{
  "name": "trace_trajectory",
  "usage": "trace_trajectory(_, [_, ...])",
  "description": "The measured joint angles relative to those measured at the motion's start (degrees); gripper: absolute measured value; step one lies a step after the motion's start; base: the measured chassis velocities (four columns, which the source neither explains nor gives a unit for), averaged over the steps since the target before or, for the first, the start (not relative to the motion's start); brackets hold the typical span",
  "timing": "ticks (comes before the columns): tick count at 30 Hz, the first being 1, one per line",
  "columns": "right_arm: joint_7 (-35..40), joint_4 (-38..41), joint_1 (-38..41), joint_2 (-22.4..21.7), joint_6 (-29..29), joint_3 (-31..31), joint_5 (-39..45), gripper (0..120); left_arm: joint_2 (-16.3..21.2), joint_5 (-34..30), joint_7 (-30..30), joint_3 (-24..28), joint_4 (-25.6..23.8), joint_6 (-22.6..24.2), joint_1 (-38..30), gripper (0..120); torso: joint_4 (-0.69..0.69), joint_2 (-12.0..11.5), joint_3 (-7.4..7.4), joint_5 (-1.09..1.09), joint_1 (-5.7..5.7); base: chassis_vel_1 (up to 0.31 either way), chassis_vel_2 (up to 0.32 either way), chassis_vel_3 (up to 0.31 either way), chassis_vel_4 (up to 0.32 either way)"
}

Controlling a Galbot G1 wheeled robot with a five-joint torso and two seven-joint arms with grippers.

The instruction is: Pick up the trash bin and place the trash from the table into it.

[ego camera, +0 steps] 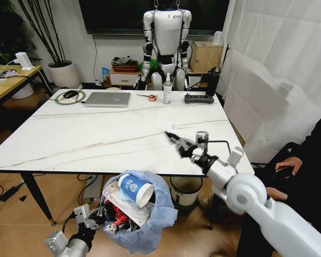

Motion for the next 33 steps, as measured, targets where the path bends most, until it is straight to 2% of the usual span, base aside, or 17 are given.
trace_trajectory(6, [-0.6,2.6,-0.1,0.0,0.1,-11.0,0.4,0,-0.2,-0.6,-0.4,-0.2,-0.7,0.2,0.6,0,0.02,0.0,0.0,0.0,0.0,0.0,0.0,0.0,0.0])
trace_trajectory(7, [-0.6,2.6,-0.1,0.0,0.1,-11.0,0.4,0,-0.2,-0.6,-0.4,-0.2,-0.7,0.2,0.6,0,0.02,0.0,0.0,0.0,0.0,0.0,0.0,0.0,0.0])
trace_trajectory(12, [-0.3,-0.7,-0.2,0.7,0.1,-17.7,-0.6,0,-0.3,-1.9,-2.3,-0.2,-1.4,1.1,2.2,0,0.01,0.0,0.0,0.0,0.0,0.0,0.0,0.0,0.0])
trace_trajectory(33, [1.0,-11.7,0.0,9.8,-0.1,-24.1,-1.0,0,-0.9,-3.4,-8.1,-1.0,-2.1,2.2,6.1,0,0.02,0.0,0.0,0.0,0.0,0.0,0.0,0.0,0.0])
